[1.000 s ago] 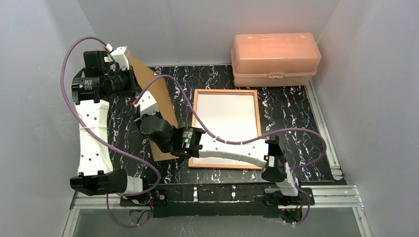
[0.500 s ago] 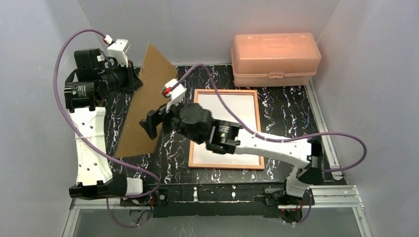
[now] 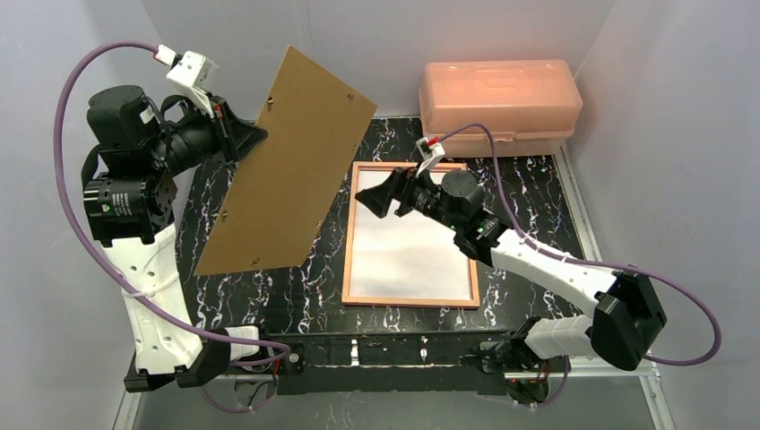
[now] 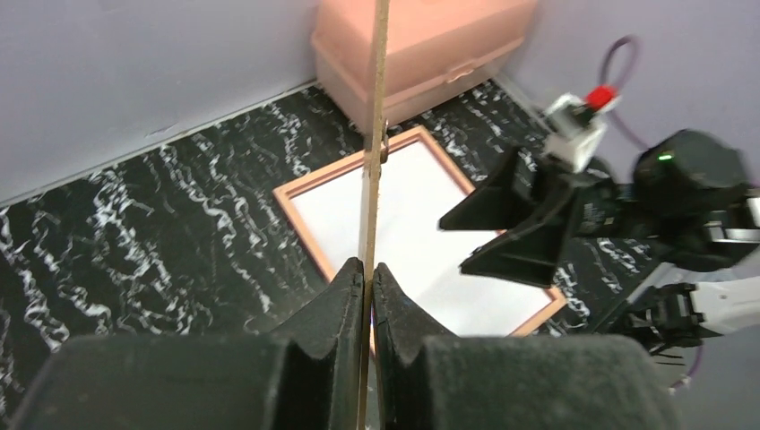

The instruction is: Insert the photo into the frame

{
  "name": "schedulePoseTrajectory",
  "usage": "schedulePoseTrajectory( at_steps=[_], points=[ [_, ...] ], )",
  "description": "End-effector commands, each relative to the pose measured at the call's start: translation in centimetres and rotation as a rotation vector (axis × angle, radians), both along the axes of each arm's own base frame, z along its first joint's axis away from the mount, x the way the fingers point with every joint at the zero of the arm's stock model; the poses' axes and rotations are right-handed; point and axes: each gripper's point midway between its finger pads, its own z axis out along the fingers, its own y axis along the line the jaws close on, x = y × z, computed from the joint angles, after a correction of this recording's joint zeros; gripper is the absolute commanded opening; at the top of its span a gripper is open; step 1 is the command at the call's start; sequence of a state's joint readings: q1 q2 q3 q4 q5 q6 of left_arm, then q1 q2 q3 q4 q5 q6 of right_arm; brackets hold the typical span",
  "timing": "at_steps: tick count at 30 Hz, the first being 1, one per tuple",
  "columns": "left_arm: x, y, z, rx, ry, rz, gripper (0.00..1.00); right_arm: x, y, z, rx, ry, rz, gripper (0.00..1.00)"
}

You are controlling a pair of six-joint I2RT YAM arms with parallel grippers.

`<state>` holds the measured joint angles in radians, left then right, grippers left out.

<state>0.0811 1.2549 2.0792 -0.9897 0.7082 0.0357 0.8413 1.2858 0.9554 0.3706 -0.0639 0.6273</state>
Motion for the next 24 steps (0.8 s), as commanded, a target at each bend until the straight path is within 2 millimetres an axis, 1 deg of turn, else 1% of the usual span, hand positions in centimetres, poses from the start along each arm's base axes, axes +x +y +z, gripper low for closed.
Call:
schedulePoseTrajectory(
  at_steps=[1,3,5,7,11,16,19,22,24],
  points=[
    [-3.0,-2.5,4.4,-0.105,-0.102,-0.138,0.00,-1.0,-0.4,4.1,0.237,-0.072,0.162,0.99],
    [-3.8,-3.0,5.2,-0.130,-0.113,-0.167,0.00,-0.9,-1.2,4.6,0.318,-0.080,0.216,0.99],
    [-4.3,-3.4,5.9,-0.156,-0.118,-0.186,0.00,-1.4,-2.2,5.5,0.414,-0.117,0.274,0.99],
    [-4.6,-3.7,6.3,-0.182,-0.113,-0.202,0.00,-1.9,-2.2,5.4,0.468,-0.118,0.344,0.99],
    [-4.9,-4.2,6.9,-0.222,-0.096,-0.229,0.00,-2.3,-0.8,4.4,0.505,-0.058,0.483,0.99],
    [-5.1,-4.3,7.2,-0.238,-0.097,-0.231,0.00,-2.6,-0.9,4.2,0.606,-0.030,0.527,0.99],
    [-5.2,-4.3,7.4,-0.252,-0.103,-0.226,0.00,-3.9,0.0,4.3,0.616,-0.047,0.558,0.98],
    [-4.9,-4.2,7.5,-0.267,-0.113,-0.216,0.00,-5.3,1.3,4.7,0.612,-0.066,0.606,0.92],
    [-4.6,-4.1,7.4,-0.270,-0.115,-0.205,0.00,-6.0,1.6,5.2,0.632,-0.077,0.631,0.84]
  ],
)
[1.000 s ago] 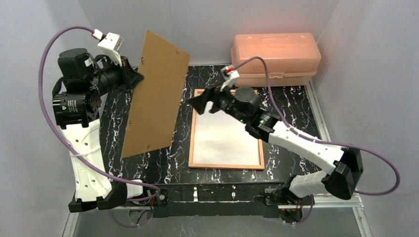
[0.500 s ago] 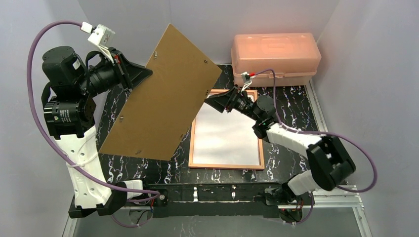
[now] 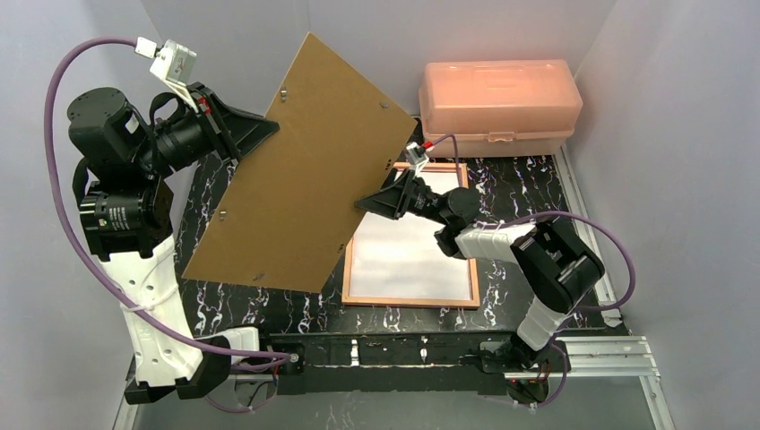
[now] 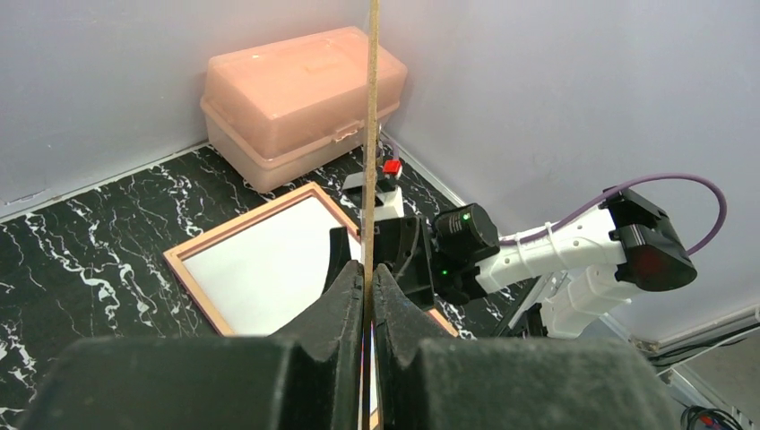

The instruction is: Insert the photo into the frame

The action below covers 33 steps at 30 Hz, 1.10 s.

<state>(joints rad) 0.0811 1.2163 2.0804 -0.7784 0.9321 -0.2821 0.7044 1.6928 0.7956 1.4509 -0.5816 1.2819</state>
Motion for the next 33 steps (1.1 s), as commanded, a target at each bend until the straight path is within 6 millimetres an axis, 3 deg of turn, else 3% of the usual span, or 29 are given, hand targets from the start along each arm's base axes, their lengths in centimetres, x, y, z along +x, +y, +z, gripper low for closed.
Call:
schedulePoseTrajectory(
  at_steps=[1,8,11,16,20,23,29,31,33],
  points=[
    [-1.0,-0.3,1.8,-0.028,-0.077,-0.010,0.00,-3.7,-0.4,5.9,0.215,-0.214,0.072,0.79],
    [0.2,0.1,0.2,-0.011,-0.037,0.020,0.00,-4.8,-2.4,9.4,0.327,-0.257,0.007,0.52],
    [1.1,0.6,-0.8,0.009,-0.017,0.049,0.00,-5.9,-3.9,11.4,0.366,-0.294,-0.011,0.46],
    [2.1,1.0,-2.7,0.026,0.007,0.071,0.00,-7.1,-4.9,12.9,0.358,-0.294,-0.012,0.29],
    [2.6,1.1,-4.3,0.038,0.051,0.065,0.00,-7.3,-6.6,13.6,0.368,-0.294,-0.101,0.05],
    [2.7,1.0,-5.7,0.056,0.085,0.046,0.00,-7.0,-8.1,13.9,0.360,-0.277,-0.204,0.01],
    [2.8,0.8,-8.2,0.061,0.161,0.011,0.00,-6.2,-9.2,15.5,0.283,-0.256,-0.327,0.01],
    [3.0,0.7,-9.1,0.057,0.198,0.000,0.23,-5.7,-9.1,15.7,0.247,-0.228,-0.347,0.01],
    [3.2,0.7,-10.2,0.057,0.235,-0.010,0.36,-5.0,-9.0,15.5,0.201,-0.203,-0.375,0.01]
  ],
)
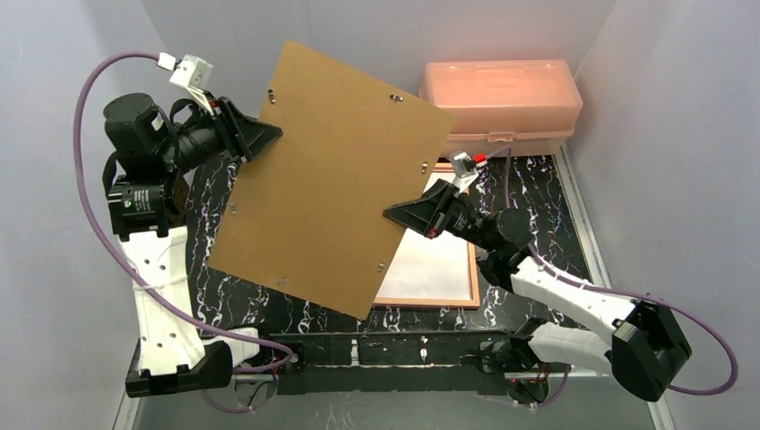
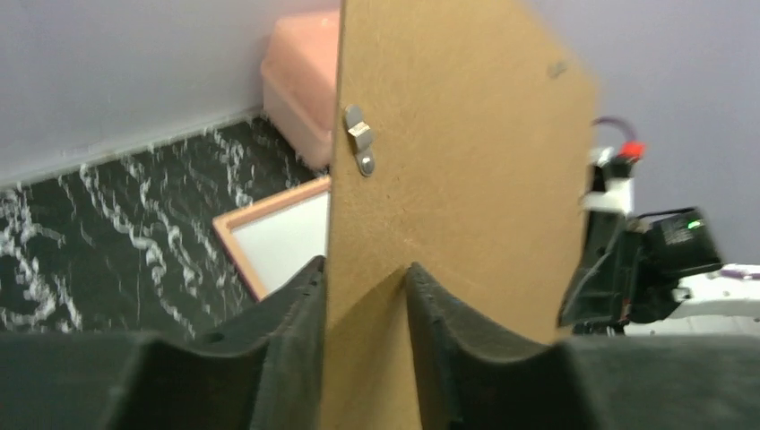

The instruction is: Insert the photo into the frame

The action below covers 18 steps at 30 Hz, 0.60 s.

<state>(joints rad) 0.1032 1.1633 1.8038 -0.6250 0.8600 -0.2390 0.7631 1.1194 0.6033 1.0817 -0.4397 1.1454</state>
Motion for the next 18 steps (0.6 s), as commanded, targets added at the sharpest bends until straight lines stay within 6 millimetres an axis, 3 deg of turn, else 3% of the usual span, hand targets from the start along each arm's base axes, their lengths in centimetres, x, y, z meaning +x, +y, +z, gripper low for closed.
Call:
schedulePoseTrajectory(
  at_steps=[1,5,11,18],
  points=[
    [-1.1,-1.1,-5.7,0.014,0.217,-0.103,0.42,2.7,-2.9,8.4,0.139,-0.101,-0.277,0.01],
    [-1.1,-1.3,-7.7,0.011,0.287,-0.133,0.55,4.9,-4.5,6.8,0.061,-0.023,-0.428,0.01],
    [-0.2,-0.2,-11.5,0.098,0.321,-0.100,0.78,6.9,-6.6,6.2,-0.055,0.035,-0.594,0.01],
    [1.4,1.9,-16.9,0.258,0.357,-0.054,0.83,8.2,-6.2,6.3,-0.335,0.092,-0.612,0.01]
  ],
)
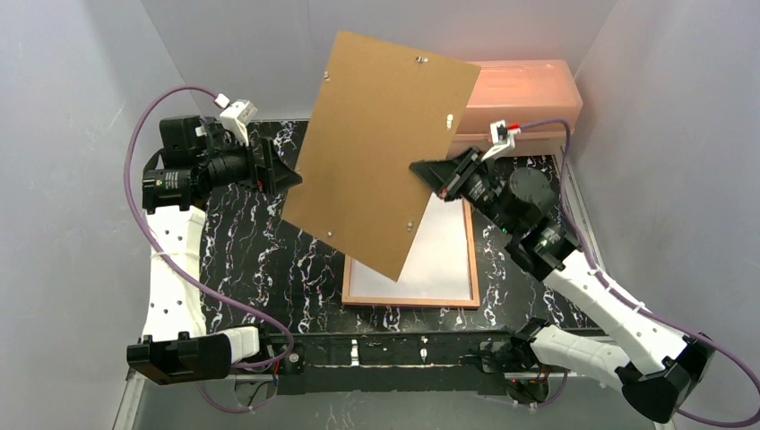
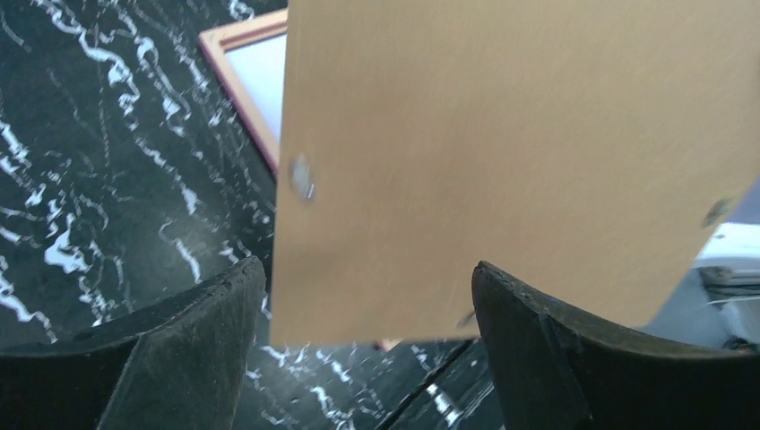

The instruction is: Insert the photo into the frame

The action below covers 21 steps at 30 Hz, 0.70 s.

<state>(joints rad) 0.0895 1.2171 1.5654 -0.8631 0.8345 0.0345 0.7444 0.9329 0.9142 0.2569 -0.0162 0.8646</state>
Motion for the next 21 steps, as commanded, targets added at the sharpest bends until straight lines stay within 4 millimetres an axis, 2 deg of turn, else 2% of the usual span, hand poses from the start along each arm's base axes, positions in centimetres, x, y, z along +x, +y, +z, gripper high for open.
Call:
schedulePoseTrajectory(
  at_steps=[1,4,9,13,17,21],
  points=[
    [0.1,1.4,-3.8,0.132,0.015,-0.011,0.84,1.7,-1.3,2.7,-0.151,0.044,-0.082,0.01],
    [0.4,2.1,-6.1,0.178,0.033,-0.007,0.84,1.8,-1.9,2.2,-0.240,0.101,-0.090,0.01],
    [0.5,2.1,-8.7,0.190,0.075,-0.042,0.84,2.0,-3.0,0.3,-0.316,0.145,-0.113,0.01],
    [1.5,1.9,-12.5,0.191,0.158,-0.052,0.85,2.2,-3.5,-0.5,-0.319,0.159,-0.119,0.01],
    [2.8,0.9,-17.6,0.248,0.257,-0.067,0.81,2.6,-4.8,0.3,-0.325,0.141,-0.154,0.01],
    [3.8,-1.3,-21.2,0.292,0.336,-0.115,0.69,1.7,-6.2,1.7,-0.325,0.134,-0.160,0.01]
  ],
)
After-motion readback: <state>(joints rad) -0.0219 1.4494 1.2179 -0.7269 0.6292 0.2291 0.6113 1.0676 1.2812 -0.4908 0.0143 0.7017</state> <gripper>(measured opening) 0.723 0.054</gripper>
